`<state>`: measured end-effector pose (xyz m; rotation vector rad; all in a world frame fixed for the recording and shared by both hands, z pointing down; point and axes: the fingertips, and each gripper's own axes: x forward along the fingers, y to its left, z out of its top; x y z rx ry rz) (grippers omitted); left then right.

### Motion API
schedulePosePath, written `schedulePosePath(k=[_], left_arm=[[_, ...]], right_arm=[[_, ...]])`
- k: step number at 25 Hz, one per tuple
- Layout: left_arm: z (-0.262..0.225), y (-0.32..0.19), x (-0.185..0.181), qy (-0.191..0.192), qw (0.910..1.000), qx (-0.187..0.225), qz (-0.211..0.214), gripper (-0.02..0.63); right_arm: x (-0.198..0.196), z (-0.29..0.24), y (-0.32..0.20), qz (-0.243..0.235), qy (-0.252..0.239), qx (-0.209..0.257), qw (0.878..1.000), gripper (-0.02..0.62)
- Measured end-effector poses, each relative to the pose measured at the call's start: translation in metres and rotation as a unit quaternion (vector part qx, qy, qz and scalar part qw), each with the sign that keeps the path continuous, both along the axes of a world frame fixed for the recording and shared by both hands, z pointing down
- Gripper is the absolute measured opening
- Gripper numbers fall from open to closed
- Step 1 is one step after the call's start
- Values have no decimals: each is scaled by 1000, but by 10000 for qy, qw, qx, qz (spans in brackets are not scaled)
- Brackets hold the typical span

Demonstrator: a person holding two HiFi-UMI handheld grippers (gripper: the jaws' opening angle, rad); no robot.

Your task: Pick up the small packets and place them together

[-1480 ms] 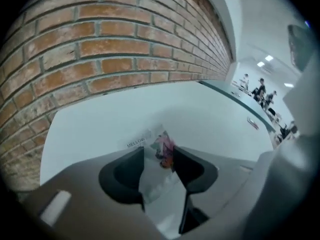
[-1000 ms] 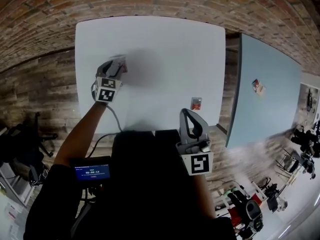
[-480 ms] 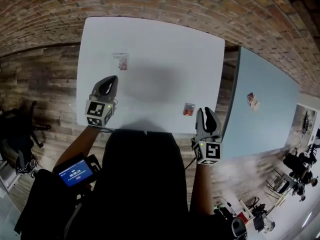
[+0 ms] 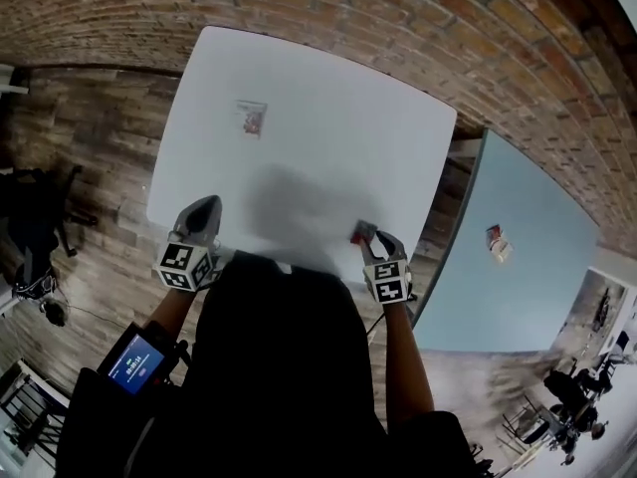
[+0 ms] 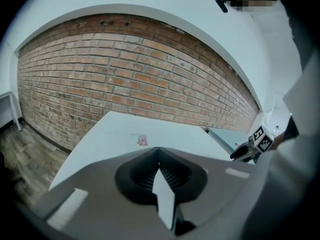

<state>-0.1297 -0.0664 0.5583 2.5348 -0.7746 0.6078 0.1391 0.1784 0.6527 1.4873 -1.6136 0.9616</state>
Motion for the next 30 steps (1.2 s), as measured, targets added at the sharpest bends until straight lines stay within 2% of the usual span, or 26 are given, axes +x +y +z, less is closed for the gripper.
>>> schedulePosePath(k=[4,8,11,15,19,21,25,30], left_arm=[[-7,5,-9,-188,9991,218,-298,0],[-15,8,-26,-385,9963,383,-664,0],[-17,12,-27,-400,9960,423,-674,0],[-12,16,-27,-402,9960,278,-746,0],[-11,11,-16,-300,9976,256,-576,0],[-9,7,-12,-366,9976,255,-522,0],[-5,-5,-13,-447,9974,258,-510,0],[-5,-20,-30,-468,9968,208,-615,0]], right_arm=[[-9,33,8,-648,-5,-396,9971,163],[-15,49,14,-961,63,-692,9929,163],[-13,57,12,-1068,18,-764,9913,164],[-9,57,5,-1055,-64,-810,9911,164],[-4,58,-11,-1020,-76,-825,9913,164],[-4,60,-19,-1080,-136,-866,9903,164],[3,64,-48,-1241,-170,-866,9883,163],[-3,61,-84,-1418,-83,-872,9860,163]])
